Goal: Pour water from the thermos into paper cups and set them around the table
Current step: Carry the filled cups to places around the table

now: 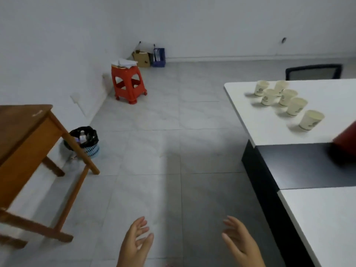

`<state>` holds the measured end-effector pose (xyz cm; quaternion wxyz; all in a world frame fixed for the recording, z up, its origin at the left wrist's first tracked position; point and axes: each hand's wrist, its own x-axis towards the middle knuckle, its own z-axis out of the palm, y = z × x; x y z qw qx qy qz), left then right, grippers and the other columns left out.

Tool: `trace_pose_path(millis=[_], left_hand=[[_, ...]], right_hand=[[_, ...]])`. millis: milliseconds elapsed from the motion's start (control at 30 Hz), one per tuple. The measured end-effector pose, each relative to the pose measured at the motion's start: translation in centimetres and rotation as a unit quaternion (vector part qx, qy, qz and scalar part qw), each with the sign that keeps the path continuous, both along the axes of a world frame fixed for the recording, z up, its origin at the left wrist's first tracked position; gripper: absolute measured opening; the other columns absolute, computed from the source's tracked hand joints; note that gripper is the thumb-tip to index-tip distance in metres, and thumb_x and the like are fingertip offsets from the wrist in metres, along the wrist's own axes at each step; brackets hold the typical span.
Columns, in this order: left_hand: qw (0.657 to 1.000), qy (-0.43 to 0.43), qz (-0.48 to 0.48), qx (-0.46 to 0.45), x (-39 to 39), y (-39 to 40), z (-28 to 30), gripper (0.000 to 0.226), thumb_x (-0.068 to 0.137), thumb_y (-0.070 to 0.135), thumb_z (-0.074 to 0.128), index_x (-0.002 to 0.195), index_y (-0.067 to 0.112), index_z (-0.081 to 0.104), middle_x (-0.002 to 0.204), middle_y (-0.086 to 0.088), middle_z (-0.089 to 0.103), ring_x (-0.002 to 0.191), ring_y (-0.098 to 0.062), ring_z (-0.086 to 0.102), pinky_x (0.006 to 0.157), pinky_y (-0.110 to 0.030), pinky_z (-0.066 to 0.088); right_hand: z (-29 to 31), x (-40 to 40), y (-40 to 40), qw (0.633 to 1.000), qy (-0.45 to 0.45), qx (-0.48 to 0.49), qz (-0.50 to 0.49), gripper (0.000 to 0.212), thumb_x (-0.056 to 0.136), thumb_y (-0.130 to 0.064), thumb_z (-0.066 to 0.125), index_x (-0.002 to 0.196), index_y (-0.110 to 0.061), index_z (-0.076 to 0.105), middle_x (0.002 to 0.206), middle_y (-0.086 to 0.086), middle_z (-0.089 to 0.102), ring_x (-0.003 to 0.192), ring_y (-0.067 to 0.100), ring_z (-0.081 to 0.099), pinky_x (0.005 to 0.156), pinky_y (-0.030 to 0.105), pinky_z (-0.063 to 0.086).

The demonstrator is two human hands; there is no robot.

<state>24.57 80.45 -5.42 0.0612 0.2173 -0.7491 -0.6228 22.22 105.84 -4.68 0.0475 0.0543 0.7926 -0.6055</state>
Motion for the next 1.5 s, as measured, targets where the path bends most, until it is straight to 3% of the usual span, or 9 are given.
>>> trace_pose_path(millis=[133,333,433,567,667,767,967,1267,1500], left_hand=[[0.995,-0.010,-0.100,-0.006,-10.3,-0.7,0.9,0.040,0.075,-0.019,0.056,0.106,0.005,0.049,0.104,-0.017,0.056,0.074,0.018,0.058,0.063,-0.001,0.044],[0.980,-0.069,-0.184,0.007,-22.0,3.5,-1.4,0.044,0.072,-0.023,0.055,0.113,-0.007,0.049,0.109,-0.020,0.055,0.076,-0.004,0.060,0.058,-0.003,0.043],[0.974,-0.081,-0.211,0.011,-29.1,7.0,-2.2,0.045,0.071,-0.023,0.056,0.113,-0.007,0.049,0.106,-0.017,0.054,0.067,0.011,0.061,0.057,-0.003,0.044],[0.967,-0.077,-0.243,0.015,-39.5,12.9,-1.4,0.044,0.071,-0.024,0.055,0.112,-0.008,0.050,0.104,-0.019,0.054,0.073,-0.004,0.062,0.054,-0.002,0.043],[0.958,-0.051,-0.281,0.017,-47.3,17.7,0.1,0.042,0.071,-0.023,0.056,0.108,-0.003,0.051,0.102,-0.016,0.056,0.064,0.015,0.059,0.056,-0.003,0.043],[0.938,-0.031,-0.346,0.013,-53.3,22.2,0.9,0.042,0.072,-0.022,0.057,0.106,0.003,0.050,0.101,-0.012,0.057,0.068,0.018,0.058,0.060,-0.003,0.043],[0.885,-0.032,-0.465,0.002,-60.4,30.7,0.4,0.040,0.076,-0.015,0.059,0.104,0.012,0.049,0.097,0.004,0.055,0.086,-0.005,0.058,0.063,-0.003,0.044],[0.746,-0.050,-0.664,-0.012,-68.3,45.5,0.4,0.043,0.079,0.007,0.065,0.108,0.029,0.041,0.104,0.012,0.052,0.099,0.000,0.052,0.074,-0.012,0.044],[0.747,-0.072,-0.661,-0.001,-69.6,52.2,-0.4,0.076,0.069,-0.004,0.072,0.132,0.005,0.031,0.126,-0.003,0.039,0.114,-0.015,0.041,0.103,-0.032,0.034]], right_hand=[[0.5,-6.1,-1.4,0.998,-0.001,-0.011,-0.062,0.045,0.071,0.016,0.061,0.104,-0.011,0.051,0.095,0.001,0.065,0.074,-0.005,0.063,0.069,0.005,0.047],[-1.1,-13.3,0.5,0.979,-0.026,-0.007,-0.203,0.044,0.069,0.013,0.066,0.101,-0.016,0.057,0.096,0.010,0.066,0.082,0.010,0.062,0.069,0.005,0.046],[-1.8,-19.0,3.8,0.964,-0.024,0.002,-0.265,0.040,0.069,0.012,0.066,0.098,-0.014,0.059,0.095,0.011,0.067,0.077,0.000,0.063,0.067,0.002,0.046],[-1.3,-28.0,9.6,0.951,-0.003,-0.023,-0.307,0.038,0.073,0.012,0.062,0.102,-0.012,0.055,0.094,0.002,0.068,0.072,-0.010,0.062,0.068,0.000,0.044],[0.2,-34.6,13.4,0.937,0.034,-0.022,-0.346,0.038,0.074,0.016,0.057,0.101,-0.010,0.053,0.084,-0.019,0.070,0.073,-0.003,0.063,0.068,0.003,0.046],[1.3,-39.0,16.8,0.926,0.066,-0.020,-0.372,0.040,0.075,0.015,0.057,0.106,-0.010,0.051,0.098,-0.002,0.064,0.079,-0.005,0.062,0.072,0.004,0.046],[0.9,-42.1,21.7,0.884,0.037,-0.001,-0.466,0.041,0.075,0.012,0.059,0.105,-0.014,0.051,0.101,-0.001,0.060,0.083,-0.007,0.061,0.073,0.002,0.045],[-0.6,-47.2,27.7,0.770,-0.056,-0.001,-0.635,0.045,0.073,0.005,0.066,0.115,-0.005,0.052,0.089,0.004,0.060,0.083,0.001,0.059,0.074,0.006,0.044],[-2.0,-50.9,30.2,0.714,-0.108,-0.030,-0.691,0.082,0.065,0.000,0.076,0.133,-0.011,0.033,0.118,-0.004,0.045,0.107,0.010,0.046,0.093,0.025,0.035]])
